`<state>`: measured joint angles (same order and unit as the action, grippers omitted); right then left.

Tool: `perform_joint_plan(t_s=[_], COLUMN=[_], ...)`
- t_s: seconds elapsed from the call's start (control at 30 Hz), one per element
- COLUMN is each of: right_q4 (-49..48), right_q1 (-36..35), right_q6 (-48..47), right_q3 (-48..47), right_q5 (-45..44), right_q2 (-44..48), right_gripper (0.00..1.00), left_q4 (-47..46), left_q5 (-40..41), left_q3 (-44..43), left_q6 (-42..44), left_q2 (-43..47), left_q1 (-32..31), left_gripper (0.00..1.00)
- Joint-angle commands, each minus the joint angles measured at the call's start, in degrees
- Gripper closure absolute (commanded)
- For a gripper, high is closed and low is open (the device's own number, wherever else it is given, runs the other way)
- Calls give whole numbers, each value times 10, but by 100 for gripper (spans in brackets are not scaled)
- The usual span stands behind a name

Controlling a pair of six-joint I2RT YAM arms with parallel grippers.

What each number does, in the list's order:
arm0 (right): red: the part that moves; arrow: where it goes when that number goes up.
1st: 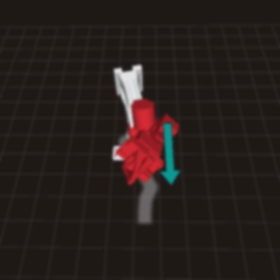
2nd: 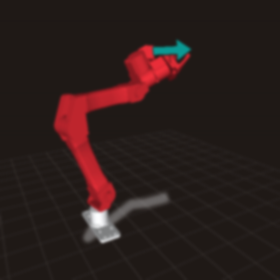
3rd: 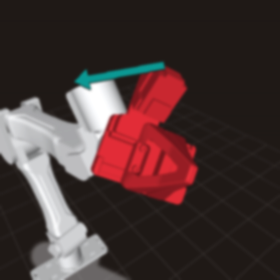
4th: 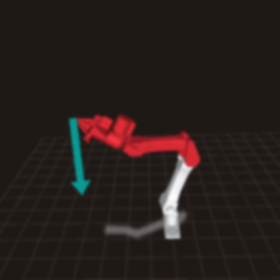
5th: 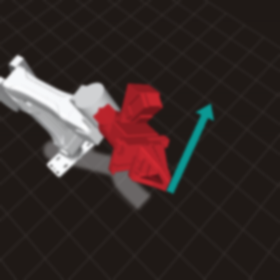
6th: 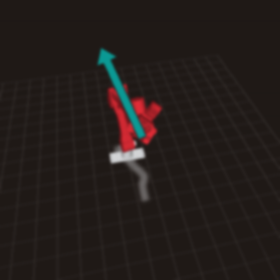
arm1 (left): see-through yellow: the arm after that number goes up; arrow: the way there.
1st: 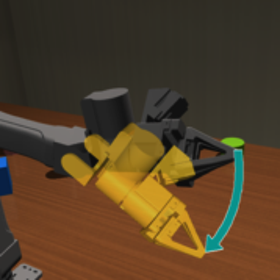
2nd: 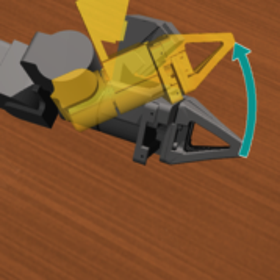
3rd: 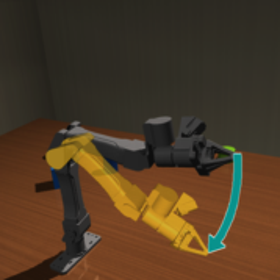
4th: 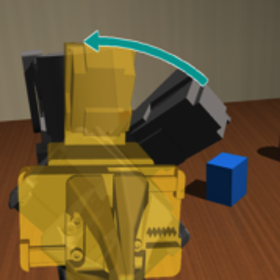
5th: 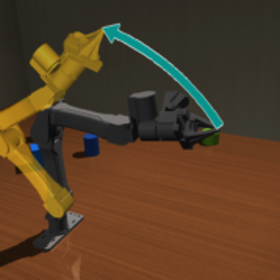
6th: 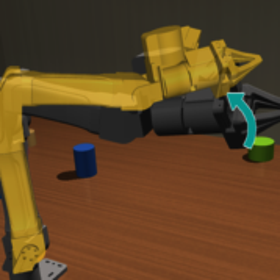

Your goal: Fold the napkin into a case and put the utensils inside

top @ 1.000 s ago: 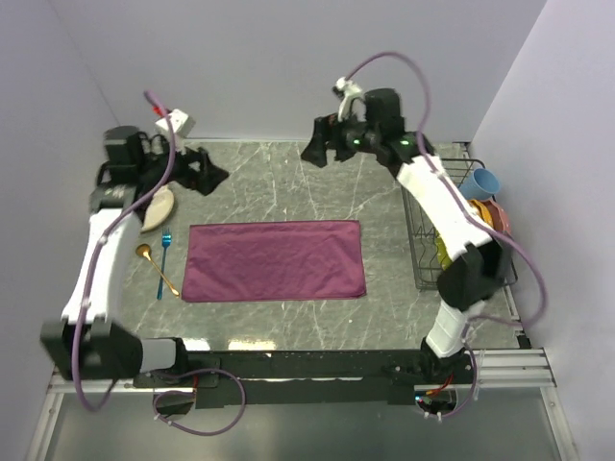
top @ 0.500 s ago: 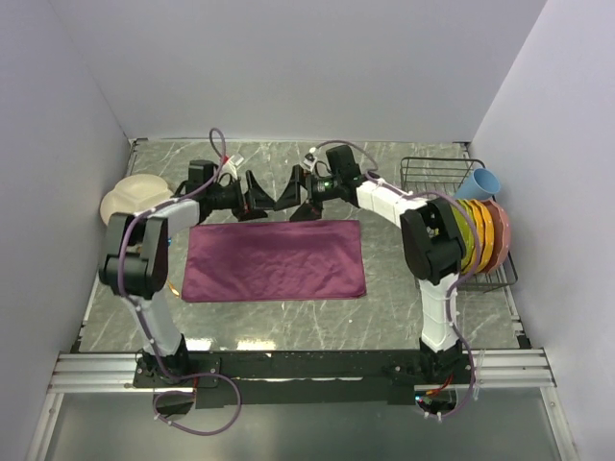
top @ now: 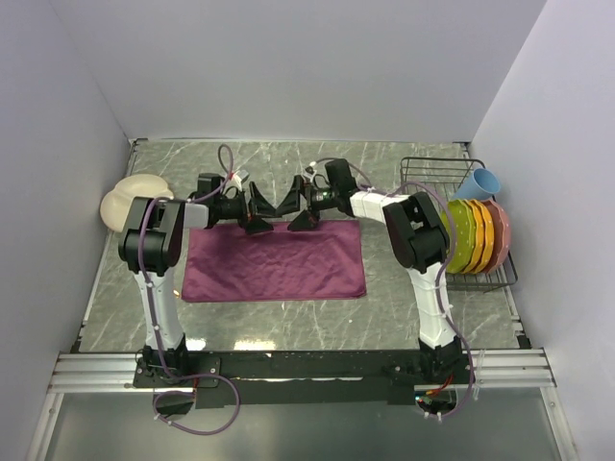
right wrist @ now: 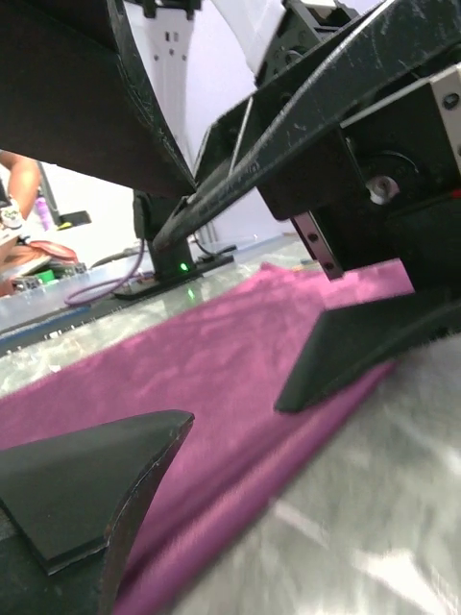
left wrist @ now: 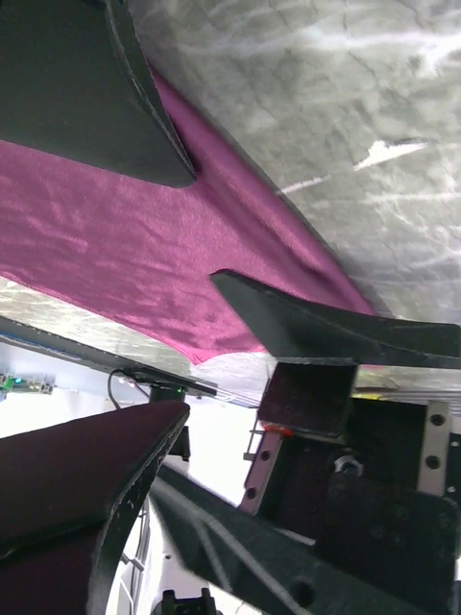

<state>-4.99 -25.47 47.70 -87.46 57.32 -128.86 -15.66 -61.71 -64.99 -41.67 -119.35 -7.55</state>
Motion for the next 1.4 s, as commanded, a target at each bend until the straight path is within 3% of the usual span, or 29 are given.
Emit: perform_joint_plan(t_s=[0.0, 0.17, 0.4, 0.7, 0.93, 1.1, 1.23, 1.37], right_q4=[-32, -21, 9, 37, 40, 46, 46, 51], right_q1=[17, 31, 45, 54, 53, 54, 51, 37], right_q6=[6, 13, -1, -21, -29, -37, -52, -42], right_q3=[17, 41, 57, 56, 59, 56, 42, 19], right_q5=[-16, -36, -55, -65, -68, -70, -61, -42], right_q2=[-19, -38, -46, -52, -51, -52, -38, -1], right_gripper=[0, 0, 0, 0, 0, 0, 0, 0], left_q4=[-26, 4, 113, 447, 571, 594, 582, 585], left_q5=[-30, -45, -56, -69, -60, -50, -54, -70], left_q3=[-13, -11, -22, -119, -168, -179, -179, -189], left_q6=[3, 36, 128, 408, 526, 562, 569, 566], left_q2=[-13, -27, -26, -70, -93, -90, -35, 4], left_q1=[10, 34, 89, 183, 230, 244, 232, 200], left_gripper=[1, 1, 1, 1, 1, 1, 2, 14])
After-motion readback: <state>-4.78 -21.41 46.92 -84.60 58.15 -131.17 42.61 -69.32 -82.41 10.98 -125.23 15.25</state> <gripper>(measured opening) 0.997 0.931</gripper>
